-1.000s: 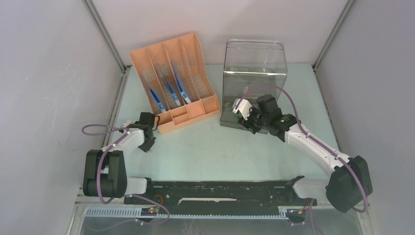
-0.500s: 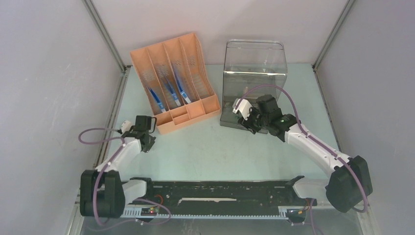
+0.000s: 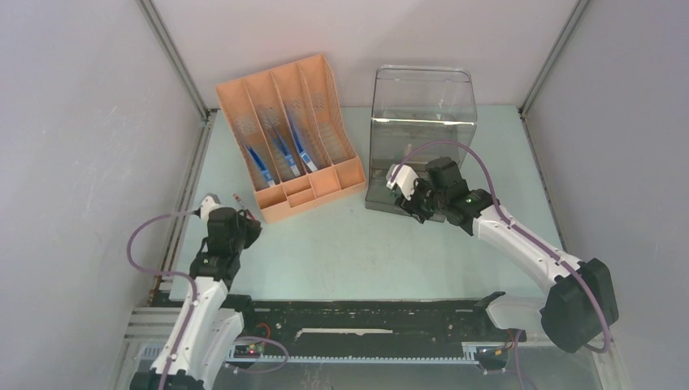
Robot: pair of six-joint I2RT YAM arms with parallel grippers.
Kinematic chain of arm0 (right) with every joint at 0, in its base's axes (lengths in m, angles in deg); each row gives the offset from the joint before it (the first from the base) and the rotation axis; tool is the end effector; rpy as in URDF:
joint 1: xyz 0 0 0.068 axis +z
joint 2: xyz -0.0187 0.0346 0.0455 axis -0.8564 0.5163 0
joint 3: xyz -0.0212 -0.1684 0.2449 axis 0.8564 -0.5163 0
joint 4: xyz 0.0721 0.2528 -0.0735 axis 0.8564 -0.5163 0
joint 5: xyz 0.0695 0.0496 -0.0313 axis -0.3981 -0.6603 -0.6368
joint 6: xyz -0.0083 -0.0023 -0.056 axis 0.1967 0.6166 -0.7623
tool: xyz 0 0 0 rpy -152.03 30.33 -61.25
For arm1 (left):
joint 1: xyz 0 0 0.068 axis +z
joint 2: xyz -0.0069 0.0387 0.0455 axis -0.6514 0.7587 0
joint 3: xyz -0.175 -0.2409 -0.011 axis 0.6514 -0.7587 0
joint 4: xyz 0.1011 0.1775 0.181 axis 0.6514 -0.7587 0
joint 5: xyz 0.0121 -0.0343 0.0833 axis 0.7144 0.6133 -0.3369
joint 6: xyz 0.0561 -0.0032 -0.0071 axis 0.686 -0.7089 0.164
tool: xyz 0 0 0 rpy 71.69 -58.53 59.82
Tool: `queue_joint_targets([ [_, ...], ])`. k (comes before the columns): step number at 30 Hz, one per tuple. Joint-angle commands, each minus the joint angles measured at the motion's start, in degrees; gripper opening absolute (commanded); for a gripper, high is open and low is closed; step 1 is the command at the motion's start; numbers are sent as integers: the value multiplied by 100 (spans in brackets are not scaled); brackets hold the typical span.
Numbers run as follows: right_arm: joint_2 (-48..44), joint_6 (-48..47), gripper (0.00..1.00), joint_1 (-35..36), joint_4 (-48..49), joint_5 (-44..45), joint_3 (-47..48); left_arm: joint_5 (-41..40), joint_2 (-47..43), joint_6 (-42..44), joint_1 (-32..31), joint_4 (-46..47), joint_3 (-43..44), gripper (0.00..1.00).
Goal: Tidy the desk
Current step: Pick up the stationery from the center of the board, then place the stationery in the drawer.
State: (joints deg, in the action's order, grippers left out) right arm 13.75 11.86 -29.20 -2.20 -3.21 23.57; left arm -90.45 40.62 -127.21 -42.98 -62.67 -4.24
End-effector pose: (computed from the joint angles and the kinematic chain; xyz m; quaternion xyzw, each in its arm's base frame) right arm 0.2329 0.1422 0.2824 -0.5366 0.7380 0.0685 0.4033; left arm 0.1470 0.0013 0.2181 -0.3794 0.8084 -0.1119 0.4360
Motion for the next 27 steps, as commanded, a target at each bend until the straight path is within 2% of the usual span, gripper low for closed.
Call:
queue_joint_targets([
  [1,-73,-86,55,-1,-61,-161,143,1776,-522,892,26,1323,-429,0],
  [5,-82,-100,54,4,-90,-218,148,2696,-683,1155,-10,1895,-628,0],
  [8,-82,-100,55,-1,-99,-240,147,2924,-869,1213,-217,2408,-820,0],
  [14,-91,-113,54,16,-116,-275,149,2883,-1144,1523,-1332,3687,-1225,0],
  [22,-336,-51,54,9,-207,-772,149,2117,-456,1976,-2976,5531,-1559,0],
  [27,-629,84,55,9,-325,-1122,219,1533,395,2288,-3676,6568,-1469,0],
])
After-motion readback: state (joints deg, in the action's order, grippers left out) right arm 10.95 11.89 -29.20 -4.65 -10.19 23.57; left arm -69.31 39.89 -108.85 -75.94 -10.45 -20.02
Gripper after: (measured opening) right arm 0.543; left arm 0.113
